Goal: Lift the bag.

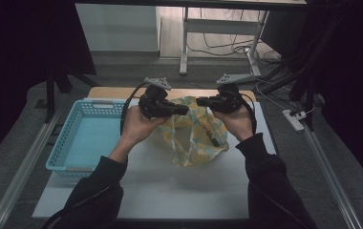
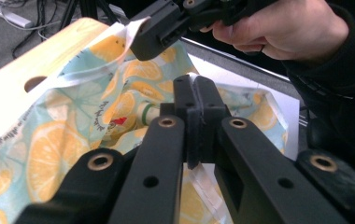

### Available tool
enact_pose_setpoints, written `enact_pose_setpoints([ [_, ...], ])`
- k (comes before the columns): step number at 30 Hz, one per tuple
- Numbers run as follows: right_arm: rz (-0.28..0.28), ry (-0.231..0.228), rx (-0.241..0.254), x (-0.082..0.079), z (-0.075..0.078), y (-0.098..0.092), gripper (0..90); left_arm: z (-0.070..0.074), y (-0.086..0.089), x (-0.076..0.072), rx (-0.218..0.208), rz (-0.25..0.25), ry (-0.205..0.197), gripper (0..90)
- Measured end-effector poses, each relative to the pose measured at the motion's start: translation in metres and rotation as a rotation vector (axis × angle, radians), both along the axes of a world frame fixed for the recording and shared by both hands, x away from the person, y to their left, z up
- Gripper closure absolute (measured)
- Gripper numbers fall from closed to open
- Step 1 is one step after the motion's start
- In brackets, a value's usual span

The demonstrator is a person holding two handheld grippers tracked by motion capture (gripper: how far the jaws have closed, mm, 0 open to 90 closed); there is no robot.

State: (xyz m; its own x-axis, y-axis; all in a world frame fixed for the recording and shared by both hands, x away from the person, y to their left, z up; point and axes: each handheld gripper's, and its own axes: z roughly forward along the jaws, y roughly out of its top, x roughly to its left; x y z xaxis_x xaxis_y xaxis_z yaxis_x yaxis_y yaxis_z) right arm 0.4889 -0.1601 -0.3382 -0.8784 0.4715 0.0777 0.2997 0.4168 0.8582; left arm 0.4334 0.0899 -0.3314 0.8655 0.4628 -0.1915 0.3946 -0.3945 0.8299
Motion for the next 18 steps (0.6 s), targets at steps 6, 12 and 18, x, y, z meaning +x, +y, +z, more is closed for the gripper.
enact_pose_setpoints([
  [6, -0.002, -0.033, -0.005, -0.003, 0.018, -0.001, 90.0, 0.021, -0.001, -0.001, -0.001, 0.002, -0.035, 90.0],
  [12, -0.003, -0.061, -0.006, -0.006, 0.034, -0.003, 90.0, 0.040, 0.003, 0.000, -0.034, 0.008, -0.053, 90.0],
  [18, -0.003, -0.085, -0.002, -0.009, 0.049, -0.004, 90.0, 0.057, 0.003, 0.000, -0.054, 0.008, -0.073, 90.0],
])
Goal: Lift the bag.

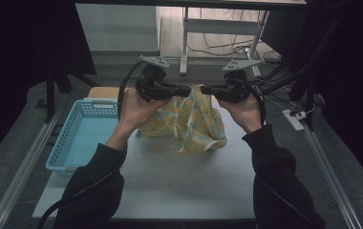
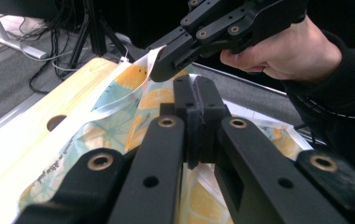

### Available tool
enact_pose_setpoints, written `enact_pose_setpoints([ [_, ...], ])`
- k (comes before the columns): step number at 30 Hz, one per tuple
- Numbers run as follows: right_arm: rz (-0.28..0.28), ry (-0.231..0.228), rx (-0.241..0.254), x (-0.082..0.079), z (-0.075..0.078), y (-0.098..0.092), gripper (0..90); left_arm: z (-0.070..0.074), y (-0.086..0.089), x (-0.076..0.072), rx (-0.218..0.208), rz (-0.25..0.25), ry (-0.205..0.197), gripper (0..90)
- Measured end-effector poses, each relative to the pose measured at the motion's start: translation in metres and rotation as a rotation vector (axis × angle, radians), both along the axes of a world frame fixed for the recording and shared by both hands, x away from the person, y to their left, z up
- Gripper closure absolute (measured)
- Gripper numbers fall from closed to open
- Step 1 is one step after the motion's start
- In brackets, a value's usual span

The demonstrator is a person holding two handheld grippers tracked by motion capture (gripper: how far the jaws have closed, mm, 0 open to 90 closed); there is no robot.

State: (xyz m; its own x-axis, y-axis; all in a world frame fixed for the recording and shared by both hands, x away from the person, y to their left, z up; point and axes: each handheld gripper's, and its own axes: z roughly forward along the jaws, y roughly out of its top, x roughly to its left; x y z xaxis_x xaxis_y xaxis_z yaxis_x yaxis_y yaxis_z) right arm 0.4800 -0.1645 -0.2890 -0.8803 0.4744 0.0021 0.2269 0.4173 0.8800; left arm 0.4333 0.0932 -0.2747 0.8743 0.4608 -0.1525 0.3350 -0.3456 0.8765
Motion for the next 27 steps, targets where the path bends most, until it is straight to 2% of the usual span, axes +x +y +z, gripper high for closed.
enact_pose_setpoints([
  [6, -0.002, -0.026, 0.009, -0.003, 0.016, -0.001, 90.0, 0.020, -0.001, -0.002, -0.007, 0.007, -0.030, 89.9],
  [17, -0.013, -0.080, 0.049, -0.009, 0.046, -0.005, 90.0, 0.049, 0.010, 0.000, -0.074, 0.038, -0.066, 89.9],
  [22, -0.015, -0.100, 0.070, -0.010, 0.057, -0.005, 90.0, 0.057, 0.014, 0.001, -0.085, 0.065, -0.085, 89.9],
  [27, -0.022, -0.108, 0.087, -0.009, 0.060, -0.003, 90.0, 0.057, 0.015, 0.004, -0.071, 0.103, -0.097, 89.9],
])
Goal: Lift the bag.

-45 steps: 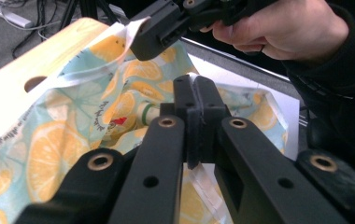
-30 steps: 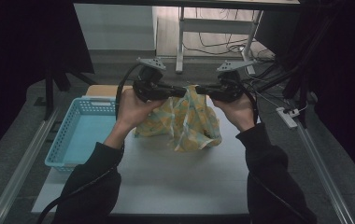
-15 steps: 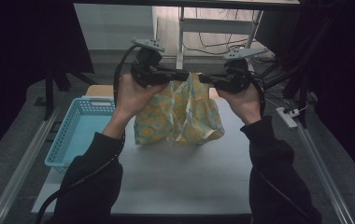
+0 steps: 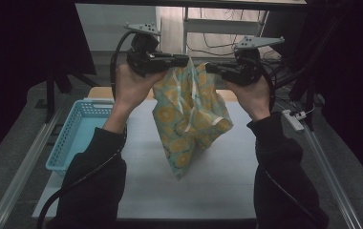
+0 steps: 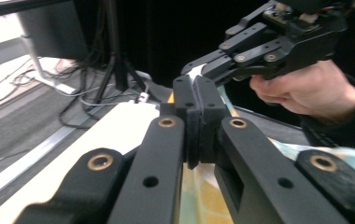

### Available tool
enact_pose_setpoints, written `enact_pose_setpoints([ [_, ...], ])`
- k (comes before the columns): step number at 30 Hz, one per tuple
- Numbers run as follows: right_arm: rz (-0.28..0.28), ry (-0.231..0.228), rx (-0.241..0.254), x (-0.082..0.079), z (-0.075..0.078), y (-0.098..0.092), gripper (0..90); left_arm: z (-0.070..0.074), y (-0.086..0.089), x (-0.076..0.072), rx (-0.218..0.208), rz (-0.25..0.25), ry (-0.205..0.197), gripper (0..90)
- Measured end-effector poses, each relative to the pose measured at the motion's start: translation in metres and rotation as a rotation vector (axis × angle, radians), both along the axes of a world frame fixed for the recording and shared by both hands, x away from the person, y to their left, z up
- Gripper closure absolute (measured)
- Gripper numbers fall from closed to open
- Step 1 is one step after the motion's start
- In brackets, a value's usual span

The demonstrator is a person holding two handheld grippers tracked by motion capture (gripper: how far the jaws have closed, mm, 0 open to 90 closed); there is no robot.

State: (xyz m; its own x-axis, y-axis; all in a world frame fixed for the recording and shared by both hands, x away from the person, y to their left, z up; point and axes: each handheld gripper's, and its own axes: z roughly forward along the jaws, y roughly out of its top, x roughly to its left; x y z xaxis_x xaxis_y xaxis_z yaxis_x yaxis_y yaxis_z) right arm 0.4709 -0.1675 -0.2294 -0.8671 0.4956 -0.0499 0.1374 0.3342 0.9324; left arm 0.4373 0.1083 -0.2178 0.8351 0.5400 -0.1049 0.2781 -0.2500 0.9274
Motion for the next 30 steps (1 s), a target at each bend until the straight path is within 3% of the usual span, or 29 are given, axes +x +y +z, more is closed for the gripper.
enact_pose_setpoints([
  [4, -0.012, 0.005, -0.011, 0.004, -0.004, 0.002, 90.0, -0.005, -0.002, 0.005, 0.027, 0.029, 0.003, 89.8],
  [16, -0.033, 0.027, -0.031, 0.013, -0.015, 0.008, 90.0, -0.022, -0.009, 0.020, 0.052, 0.062, 0.030, 89.5],
  [25, -0.046, 0.043, -0.038, 0.019, -0.022, 0.010, 90.0, -0.029, -0.013, 0.025, 0.074, 0.070, 0.021, 88.2],
  [30, -0.052, 0.049, -0.044, 0.020, -0.027, 0.010, 85.5, -0.033, -0.013, 0.025, 0.089, 0.076, 0.012, 77.2],
])
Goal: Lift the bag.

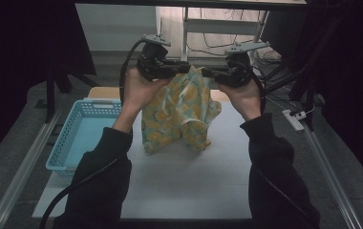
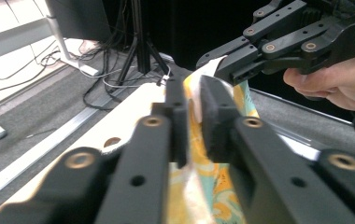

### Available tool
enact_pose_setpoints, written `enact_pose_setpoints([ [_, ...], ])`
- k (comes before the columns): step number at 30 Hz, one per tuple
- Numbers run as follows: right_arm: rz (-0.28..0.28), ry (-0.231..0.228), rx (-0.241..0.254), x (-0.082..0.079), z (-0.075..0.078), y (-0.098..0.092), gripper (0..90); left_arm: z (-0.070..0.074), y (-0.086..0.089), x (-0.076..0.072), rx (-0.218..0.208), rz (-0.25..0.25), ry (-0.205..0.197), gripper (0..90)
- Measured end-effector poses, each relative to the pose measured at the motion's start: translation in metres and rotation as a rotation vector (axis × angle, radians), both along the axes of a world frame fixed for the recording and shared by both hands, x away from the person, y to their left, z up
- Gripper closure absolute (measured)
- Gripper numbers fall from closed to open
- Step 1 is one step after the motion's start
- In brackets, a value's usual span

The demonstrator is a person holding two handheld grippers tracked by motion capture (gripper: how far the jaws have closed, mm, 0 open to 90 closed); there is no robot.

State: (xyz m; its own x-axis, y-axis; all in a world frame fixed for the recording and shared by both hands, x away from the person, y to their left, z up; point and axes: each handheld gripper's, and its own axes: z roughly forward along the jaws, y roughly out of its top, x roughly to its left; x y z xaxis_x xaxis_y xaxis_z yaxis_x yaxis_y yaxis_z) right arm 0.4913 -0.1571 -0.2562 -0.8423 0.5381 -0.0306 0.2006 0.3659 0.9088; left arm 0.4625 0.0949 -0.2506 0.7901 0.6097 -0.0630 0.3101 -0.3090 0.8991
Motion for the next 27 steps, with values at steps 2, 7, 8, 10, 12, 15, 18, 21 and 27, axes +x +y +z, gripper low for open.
enact_pose_setpoints([
  [2, -0.006, 0.006, 0.000, 0.001, -0.003, 0.000, 80.2, -0.001, 0.001, 0.000, -0.001, 0.005, -0.002, 70.5],
  [7, -0.024, 0.024, 0.012, 0.005, -0.010, -0.003, 70.7, -0.006, 0.007, 0.001, 0.015, 0.025, -0.004, 59.5],
  [8, -0.026, 0.025, 0.015, 0.005, -0.011, -0.003, 68.9, -0.007, 0.008, 0.001, 0.016, 0.028, -0.006, 57.1],
  [10, -0.023, 0.039, 0.025, 0.005, -0.012, -0.004, 63.9, -0.009, 0.010, 0.000, 0.023, 0.035, -0.015, 50.9],
  [12, -0.024, 0.048, 0.030, 0.005, -0.014, -0.005, 60.3, -0.010, 0.014, -0.002, 0.024, 0.041, -0.034, 44.9],
  [15, -0.024, 0.055, 0.034, 0.004, -0.015, -0.006, 55.2, -0.010, 0.018, -0.004, 0.026, 0.046, -0.037, 34.0],
  [18, -0.030, 0.052, 0.035, 0.003, -0.016, -0.008, 50.8, -0.009, 0.023, -0.007, 0.039, 0.061, -0.031, 23.1],
  [21, -0.037, 0.049, 0.035, 0.002, -0.017, -0.010, 46.9, -0.010, 0.028, -0.010, 0.035, 0.055, 0.000, 15.2],
  [27, -0.037, 0.055, 0.030, -0.001, -0.025, -0.015, 38.0, -0.022, 0.034, -0.019, 0.073, 0.059, 0.040, 2.4],
])
